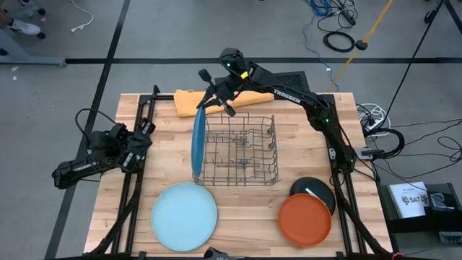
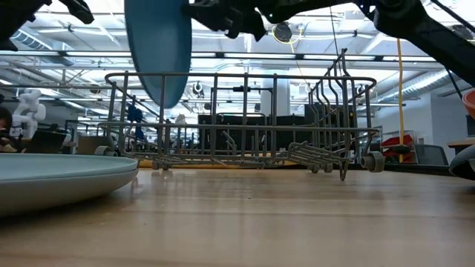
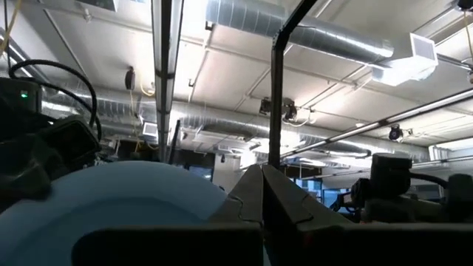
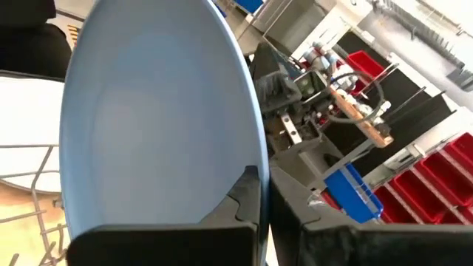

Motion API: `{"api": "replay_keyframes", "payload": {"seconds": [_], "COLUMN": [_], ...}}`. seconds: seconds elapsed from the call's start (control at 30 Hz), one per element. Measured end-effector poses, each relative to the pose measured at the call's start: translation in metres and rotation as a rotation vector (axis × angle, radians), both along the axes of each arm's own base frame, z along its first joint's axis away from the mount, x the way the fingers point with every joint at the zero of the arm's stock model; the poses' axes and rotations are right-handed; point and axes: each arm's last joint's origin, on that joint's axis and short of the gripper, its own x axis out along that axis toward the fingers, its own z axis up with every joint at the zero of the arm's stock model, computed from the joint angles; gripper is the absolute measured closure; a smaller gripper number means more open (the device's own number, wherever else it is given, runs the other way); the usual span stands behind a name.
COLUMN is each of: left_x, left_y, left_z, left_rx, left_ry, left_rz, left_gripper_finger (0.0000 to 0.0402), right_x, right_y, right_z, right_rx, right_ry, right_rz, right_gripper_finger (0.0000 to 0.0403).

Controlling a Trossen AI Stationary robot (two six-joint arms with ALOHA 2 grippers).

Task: Sort dishes
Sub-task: Put the blue plate in the dish rack

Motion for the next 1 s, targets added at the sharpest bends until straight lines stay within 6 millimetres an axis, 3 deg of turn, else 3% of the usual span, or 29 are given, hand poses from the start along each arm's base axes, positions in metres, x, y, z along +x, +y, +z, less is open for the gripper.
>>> {"api": "replay_keyframes", "payload": {"seconds": [0.17,0.5,1.0], "left_x": [0.004,0.006,0.006], "left_y": [0.001,0.002,0.002], "left_z": [-0.005,-0.008,-0.008], "left_rx": [-0.005,0.007,0.007], "left_ry": [0.056,0.092,0.086], "left_rz": [0.011,0.029,0.027], "left_gripper_finger": [0.0401,0.0401,0.0401], "right_x": [0.006,0.009,0.030], "right_y": [-0.003,0.003,-0.002], "right_z": [-0.013,-0.015,-0.058], "right_rx": [0.017,0.021,0.065], "right_ry": [0.032,0.042,0.116], "right_rz": [-0.003,0.010,-0.004], "right_gripper_finger": [0.0400,0.0400,0.0400]}}
